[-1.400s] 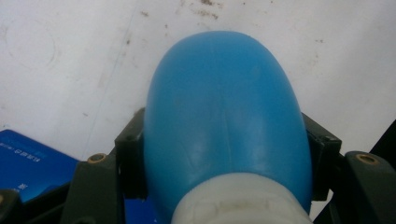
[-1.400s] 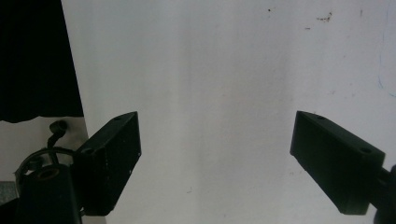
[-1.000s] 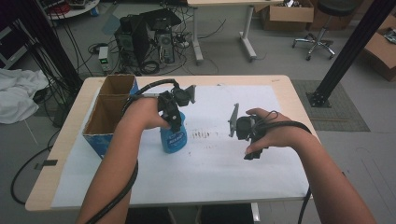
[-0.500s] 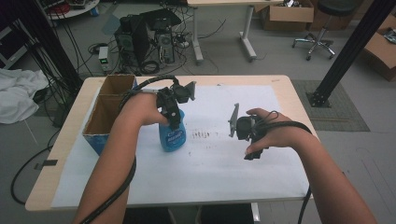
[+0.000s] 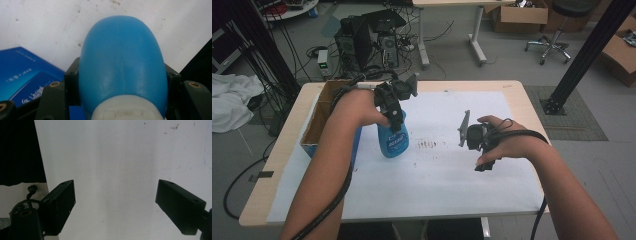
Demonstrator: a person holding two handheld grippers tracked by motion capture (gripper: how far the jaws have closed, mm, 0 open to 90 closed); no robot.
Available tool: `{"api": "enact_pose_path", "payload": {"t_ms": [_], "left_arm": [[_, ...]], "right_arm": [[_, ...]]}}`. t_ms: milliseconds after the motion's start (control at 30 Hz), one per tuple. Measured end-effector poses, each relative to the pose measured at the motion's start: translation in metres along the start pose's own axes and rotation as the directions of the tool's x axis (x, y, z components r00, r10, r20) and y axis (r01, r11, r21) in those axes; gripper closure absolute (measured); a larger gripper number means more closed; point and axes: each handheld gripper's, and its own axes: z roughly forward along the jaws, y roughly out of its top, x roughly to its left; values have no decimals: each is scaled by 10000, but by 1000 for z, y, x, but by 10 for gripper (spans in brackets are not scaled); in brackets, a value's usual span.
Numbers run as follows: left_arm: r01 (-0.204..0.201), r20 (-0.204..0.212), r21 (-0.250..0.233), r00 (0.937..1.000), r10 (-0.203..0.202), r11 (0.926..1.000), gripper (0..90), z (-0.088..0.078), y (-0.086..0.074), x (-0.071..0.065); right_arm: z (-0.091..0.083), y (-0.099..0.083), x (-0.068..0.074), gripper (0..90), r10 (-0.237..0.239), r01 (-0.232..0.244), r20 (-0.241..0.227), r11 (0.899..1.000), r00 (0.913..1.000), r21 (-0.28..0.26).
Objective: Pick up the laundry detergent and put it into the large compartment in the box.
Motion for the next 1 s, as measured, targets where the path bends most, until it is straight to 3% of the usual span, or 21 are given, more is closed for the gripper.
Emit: {"api": "enact_pose_path", "payload": {"t_ms": [100,233,300,400,433,600,633,667,733,767,800,833,900,967,1000], "left_arm": [[261,67,-29,9996,-260,9997,380,-6,-2,1],[708,239,-154,9972,-704,9974,379,-26,-7,5],[745,255,-212,9969,-739,9970,379,-31,-9,6],[1037,288,-290,9943,-1029,9942,379,-45,-13,8],[1336,383,-238,9904,-1327,9907,379,-52,-16,9],[1605,428,-120,9862,-1599,9870,379,-65,-19,11],[1888,387,-62,9813,-1885,9820,379,-72,-21,11],[1888,387,-62,9813,-1885,9820,379,-72,-21,11],[2178,331,-86,9755,-2174,9760,379,-78,-22,12],[2490,384,-58,9679,-2486,9685,379,-85,-25,15],[2627,411,-124,9642,-2621,9648,379,-88,-26,17],[2627,411,-124,9642,-2621,9648,379,-88,-26,17],[2969,337,-147,9545,-2963,9548,378,-98,-30,21],[3062,290,-122,9517,-3057,9519,378,-101,-31,23],[3374,216,-110,9412,-3371,9413,378,-108,-34,26]], "right_arm": [[0,0,0,166,-5,5,4,10000,10000,12],[-1,-1,0,166,38,-38,20,10000,10000,-13],[-1,-1,0,166,11,-10,48,10000,10000,-30],[-2,-1,0,166,26,-26,32,10000,10000,-20],[-3,-1,0,166,23,-23,33,10000,10000,-40],[-5,0,0,166,1,0,96,10000,10000,-42],[-6,0,-1,166,10,-9,123,9999,9999,-127],[-6,0,-1,166,10,-9,123,9999,9999,-127],[-6,0,-1,166,15,-12,124,9998,9999,-206],[-6,0,0,166,1,1,133,9998,9999,-181],[-6,0,0,166,0,2,130,9998,9999,-174],[-6,0,0,166,-2,4,130,9999,9999,-168],[-6,1,0,166,-10,12,145,9999,9999,-148],[-6,1,0,166,-3,6,172,9999,9999,-160],[-6,1,0,166,-17,20,169,9998,9999,-177]]}}
